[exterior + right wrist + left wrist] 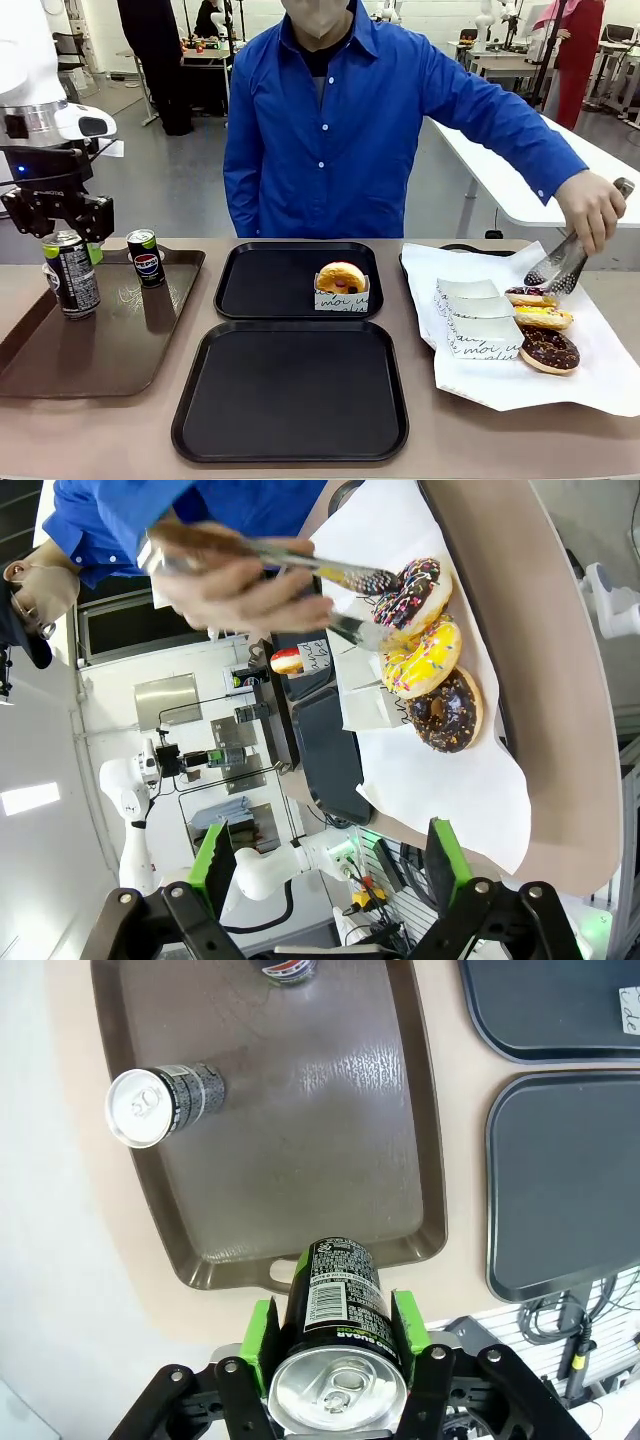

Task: Set up donuts and drinks on trays.
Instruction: Pick up one Pepsi coke and place it on the Flat Tray.

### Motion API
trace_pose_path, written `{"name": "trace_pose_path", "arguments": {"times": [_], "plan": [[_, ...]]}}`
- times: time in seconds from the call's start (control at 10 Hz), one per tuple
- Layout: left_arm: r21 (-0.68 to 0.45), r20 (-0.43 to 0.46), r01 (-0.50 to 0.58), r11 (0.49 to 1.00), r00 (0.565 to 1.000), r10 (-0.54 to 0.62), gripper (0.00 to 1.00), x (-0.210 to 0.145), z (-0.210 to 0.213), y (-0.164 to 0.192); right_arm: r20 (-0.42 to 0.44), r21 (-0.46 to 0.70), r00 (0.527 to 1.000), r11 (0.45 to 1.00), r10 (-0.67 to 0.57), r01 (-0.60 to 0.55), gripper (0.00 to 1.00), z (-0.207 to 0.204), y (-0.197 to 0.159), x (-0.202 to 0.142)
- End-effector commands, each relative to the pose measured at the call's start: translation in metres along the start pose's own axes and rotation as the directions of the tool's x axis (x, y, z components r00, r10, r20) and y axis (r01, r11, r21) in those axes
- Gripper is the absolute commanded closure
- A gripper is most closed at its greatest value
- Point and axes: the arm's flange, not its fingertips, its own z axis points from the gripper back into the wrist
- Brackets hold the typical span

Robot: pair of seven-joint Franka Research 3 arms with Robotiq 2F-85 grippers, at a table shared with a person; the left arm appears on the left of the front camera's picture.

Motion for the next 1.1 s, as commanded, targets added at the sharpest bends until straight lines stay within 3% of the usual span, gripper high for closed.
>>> {"name": "trace_pose_path", "arguments": {"times": [0.0, 0.4, 0.5, 0.7, 1.0], "plan": [[0.023, -0.007, 0.007, 1.000, 1.000, -0.007, 0.62, 0.001, 0.006, -0.005, 0.000, 0.015, 1.000, 1.000, 0.007, -0.007, 0.00, 0.000, -0.001, -0.001], [0.023, -0.007, 0.007, 1.000, 1.000, -0.007, 0.62, 0.001, 0.006, -0.005, 0.000, 0.015, 1.000, 1.000, 0.007, -0.007, 0.00, 0.000, -0.001, -0.001], [0.006, -0.002, 0.011, 1.000, 1.000, -0.011, 0.43, 0.000, 0.000, -0.005, 0.000, 0.015, 1.000, 1.000, 0.007, -0.007, 0.00, 0.000, -0.001, -0.001], [0.081, 0.025, 0.091, 0.993, 0.995, -0.093, 0.43, 0.038, 0.013, -0.062, 0.000, 0.015, 1.000, 1.000, 0.007, -0.007, 0.00, 0.000, -0.001, -0.001], [0.136, 0.076, 0.119, 0.983, 0.989, -0.130, 0.43, 0.093, 0.028, -0.128, 0.000, 0.015, 1.000, 1.000, 0.007, -0.007, 0.00, 0.000, -0.001, -0.001]]}}
